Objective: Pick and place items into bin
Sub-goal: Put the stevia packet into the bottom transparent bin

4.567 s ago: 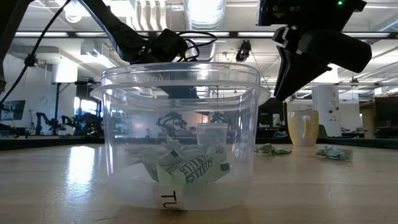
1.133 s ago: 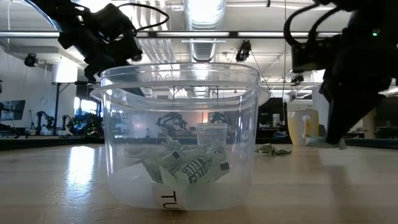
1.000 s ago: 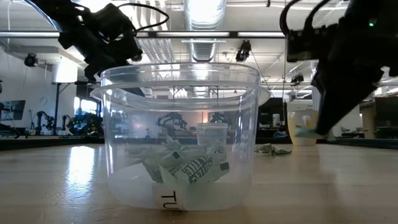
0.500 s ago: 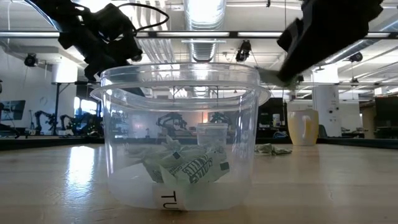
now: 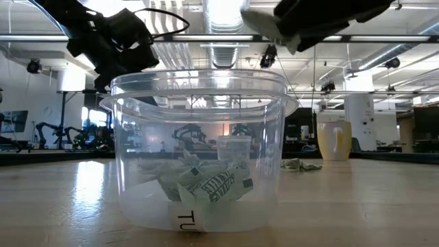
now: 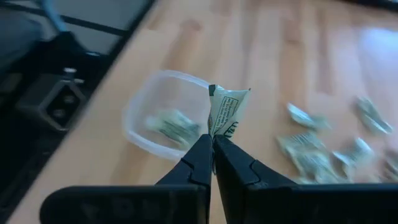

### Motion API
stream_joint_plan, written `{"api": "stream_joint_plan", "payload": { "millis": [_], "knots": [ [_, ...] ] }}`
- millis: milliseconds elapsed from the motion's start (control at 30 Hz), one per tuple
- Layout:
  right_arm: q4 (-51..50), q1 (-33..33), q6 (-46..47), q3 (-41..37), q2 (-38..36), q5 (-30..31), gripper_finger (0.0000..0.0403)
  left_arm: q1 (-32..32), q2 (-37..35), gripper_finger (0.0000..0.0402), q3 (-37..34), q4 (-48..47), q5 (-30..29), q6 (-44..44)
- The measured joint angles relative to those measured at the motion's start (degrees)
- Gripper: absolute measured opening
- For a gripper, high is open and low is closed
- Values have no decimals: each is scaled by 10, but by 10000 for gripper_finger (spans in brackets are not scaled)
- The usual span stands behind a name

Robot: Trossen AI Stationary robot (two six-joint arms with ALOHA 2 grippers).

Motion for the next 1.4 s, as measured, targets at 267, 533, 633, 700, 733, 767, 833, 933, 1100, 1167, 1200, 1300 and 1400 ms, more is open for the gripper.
{"api": "stream_joint_plan", "payload": {
  "millis": [267,533,633,700,733,767,833,933,1100,1167,1200,1300,1400],
  "knots": [
    [33,0,-36,16,16,-36,9,0,8,114,1,10,0,0],
    [71,-2,-90,45,70,-91,9,0,8,114,1,10,0,0],
    [58,-4,-103,70,93,-96,9,0,8,114,1,10,0,0],
    [42,-5,-112,91,104,-96,9,0,8,114,1,10,0,0],
    [35,-5,-116,99,107,-96,9,0,8,114,1,9,0,0],
    [32,-5,-118,108,111,-95,9,0,8,114,1,10,0,0],
    [35,-5,-125,121,117,-96,9,0,8,114,1,9,0,0],
    [29,-6,-133,130,132,-96,9,0,8,114,1,10,0,0],
    [10,-14,-133,140,145,-95,9,0,8,114,1,9,0,0],
    [-1,-18,-127,145,148,-94,9,0,8,114,1,10,0,0],
    [-4,-20,-122,146,149,-93,9,0,8,114,1,9,0,0],
    [-10,-25,-108,149,149,-92,9,0,8,114,1,9,0,0],
    [-13,-26,-103,148,149,-91,9,0,8,114,1,10,0,0]
  ]
}}
